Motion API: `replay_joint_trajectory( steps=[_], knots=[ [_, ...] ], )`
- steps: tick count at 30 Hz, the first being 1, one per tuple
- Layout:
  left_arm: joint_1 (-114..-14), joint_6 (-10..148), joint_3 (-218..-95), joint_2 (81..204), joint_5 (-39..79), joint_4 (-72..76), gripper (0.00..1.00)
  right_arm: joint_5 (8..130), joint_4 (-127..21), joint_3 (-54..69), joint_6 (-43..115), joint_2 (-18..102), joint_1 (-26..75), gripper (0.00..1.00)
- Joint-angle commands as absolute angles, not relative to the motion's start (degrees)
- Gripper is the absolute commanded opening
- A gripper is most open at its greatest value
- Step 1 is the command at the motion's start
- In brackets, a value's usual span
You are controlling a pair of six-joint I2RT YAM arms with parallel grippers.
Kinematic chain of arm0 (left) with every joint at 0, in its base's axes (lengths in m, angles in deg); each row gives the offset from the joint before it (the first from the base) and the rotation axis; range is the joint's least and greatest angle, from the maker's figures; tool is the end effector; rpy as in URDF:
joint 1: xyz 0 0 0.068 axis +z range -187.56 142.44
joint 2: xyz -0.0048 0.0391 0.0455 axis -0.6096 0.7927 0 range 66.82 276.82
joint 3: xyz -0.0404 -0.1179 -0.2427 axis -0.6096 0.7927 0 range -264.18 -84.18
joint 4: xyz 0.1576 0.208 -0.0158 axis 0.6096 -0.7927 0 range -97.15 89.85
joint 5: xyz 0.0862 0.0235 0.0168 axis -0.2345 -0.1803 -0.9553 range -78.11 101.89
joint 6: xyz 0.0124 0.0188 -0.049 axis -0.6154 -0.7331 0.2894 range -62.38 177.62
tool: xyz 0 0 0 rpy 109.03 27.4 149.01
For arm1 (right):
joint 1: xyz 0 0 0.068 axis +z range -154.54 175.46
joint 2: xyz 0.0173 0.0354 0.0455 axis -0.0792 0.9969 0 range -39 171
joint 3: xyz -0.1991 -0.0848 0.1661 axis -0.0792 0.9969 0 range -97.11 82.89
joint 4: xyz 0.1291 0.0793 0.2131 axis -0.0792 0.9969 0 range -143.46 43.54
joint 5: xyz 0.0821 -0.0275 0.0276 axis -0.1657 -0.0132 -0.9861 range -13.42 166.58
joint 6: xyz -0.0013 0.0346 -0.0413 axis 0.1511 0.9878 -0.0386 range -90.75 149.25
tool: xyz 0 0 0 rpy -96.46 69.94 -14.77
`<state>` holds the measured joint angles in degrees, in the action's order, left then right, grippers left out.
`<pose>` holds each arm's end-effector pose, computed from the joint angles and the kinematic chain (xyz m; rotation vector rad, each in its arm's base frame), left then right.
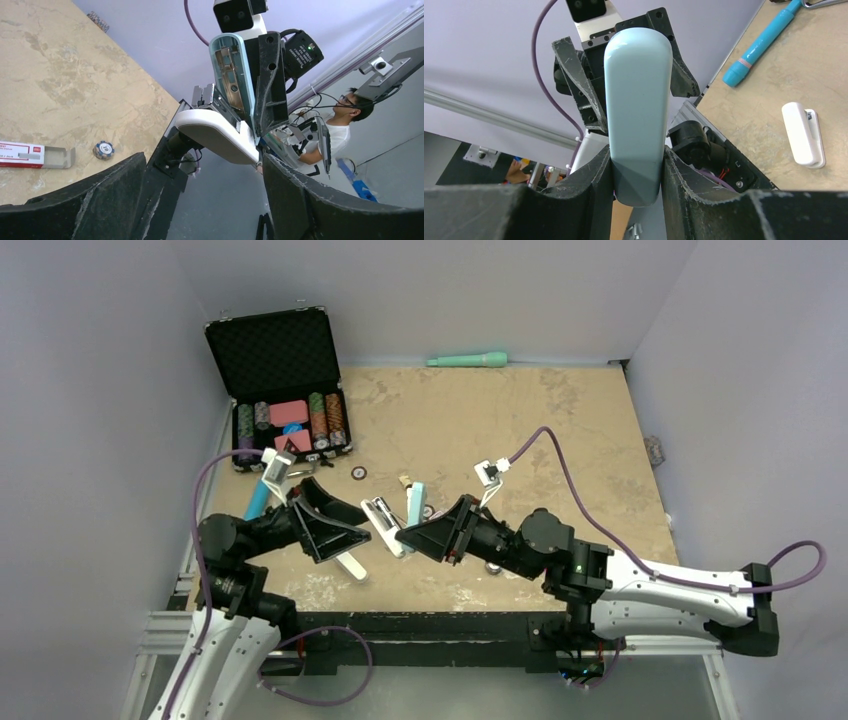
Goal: Unload the staples from the stapler
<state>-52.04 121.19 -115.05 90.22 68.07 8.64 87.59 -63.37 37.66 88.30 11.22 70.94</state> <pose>0.0922 -0.0544 0.3360 0.3150 1.6365 -1.7031 0.0589 0.2005 0.3641 -0.0682 1.7572 1.6927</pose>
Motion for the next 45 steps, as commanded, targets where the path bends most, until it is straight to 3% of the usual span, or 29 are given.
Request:
replay_joint_trajectory(
  steps=[1, 18, 33, 38, 41, 45],
  knots=[
    [-51.89, 128.14, -113.38, 90.20, 66.16, 21.60, 0.88, 87.95, -69.41, 33.92, 87.26, 12.00, 71.22, 0.00],
    [-52.06, 133.72, -110.57, 90.20, 62.81, 30.06, 0.81, 86.06, -73.07, 32.19, 86.61, 16.81, 71.22, 0.00],
    [-52.15, 135.84, -109.59, 90.11, 61.64, 32.19, 0.63, 84.93, -75.80, 32.28, 85.99, 19.14, 71.22, 0.00],
    [-52.15, 135.81, -109.65, 90.05, 61.65, 31.79, 0.47, 84.30, -76.30, 32.15, 85.80, 19.93, 71.22, 0.00],
    [-52.14, 135.83, -109.77, 89.95, 61.44, 31.36, 0.33, 84.28, -76.53, 32.44, 85.90, 19.98, 71.21, 0.00],
    [-52.15, 135.08, -110.45, 89.32, 60.73, 28.92, 0.06, 84.62, -76.94, 33.32, 86.02, 19.81, 71.20, 0.00]
  ],
)
